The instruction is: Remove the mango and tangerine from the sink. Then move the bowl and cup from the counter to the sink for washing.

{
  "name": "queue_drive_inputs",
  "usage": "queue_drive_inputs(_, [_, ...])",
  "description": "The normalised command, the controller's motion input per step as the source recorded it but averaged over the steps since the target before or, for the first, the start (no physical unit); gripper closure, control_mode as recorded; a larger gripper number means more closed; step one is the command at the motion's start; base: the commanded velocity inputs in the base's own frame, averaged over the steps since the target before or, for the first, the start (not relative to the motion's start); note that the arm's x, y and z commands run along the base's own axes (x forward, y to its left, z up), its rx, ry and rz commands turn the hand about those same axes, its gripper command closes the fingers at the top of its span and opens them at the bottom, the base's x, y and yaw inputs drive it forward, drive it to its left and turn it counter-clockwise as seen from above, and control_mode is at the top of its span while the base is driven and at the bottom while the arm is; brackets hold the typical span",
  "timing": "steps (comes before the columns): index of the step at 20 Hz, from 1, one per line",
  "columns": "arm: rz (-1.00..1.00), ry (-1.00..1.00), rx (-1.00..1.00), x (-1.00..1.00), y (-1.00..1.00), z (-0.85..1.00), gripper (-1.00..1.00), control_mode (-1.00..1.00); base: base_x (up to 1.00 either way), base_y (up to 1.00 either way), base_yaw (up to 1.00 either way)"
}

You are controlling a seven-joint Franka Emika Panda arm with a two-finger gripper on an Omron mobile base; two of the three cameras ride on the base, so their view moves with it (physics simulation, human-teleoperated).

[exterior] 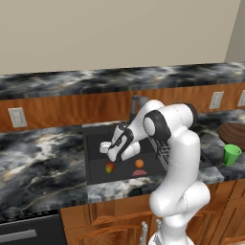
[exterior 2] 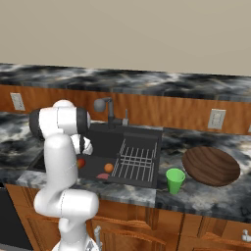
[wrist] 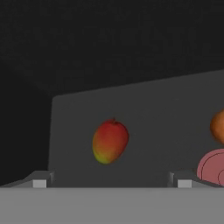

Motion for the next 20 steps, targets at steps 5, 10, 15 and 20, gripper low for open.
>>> queue_drive_inputs(5, [-0.05,0.0,0.01,0.03,0.01,-0.18,-1.0,-1.0,0.0,0.0,0.0])
queue_drive_inputs(10, [-0.06,0.0,0.0,0.03,0.02,-0.19,-1.0,-1.0,0.0,0.0,0.0])
queue_drive_inputs(15, [-0.06,0.0,0.0,0.03,0.09,-0.18,-1.0,-1.0,0.0,0.0,0.0])
queue_drive_inputs(20, [-0.06,0.0,0.01,0.02,0.08,-0.19,-1.0,-1.0,0.0,0.0,0.0])
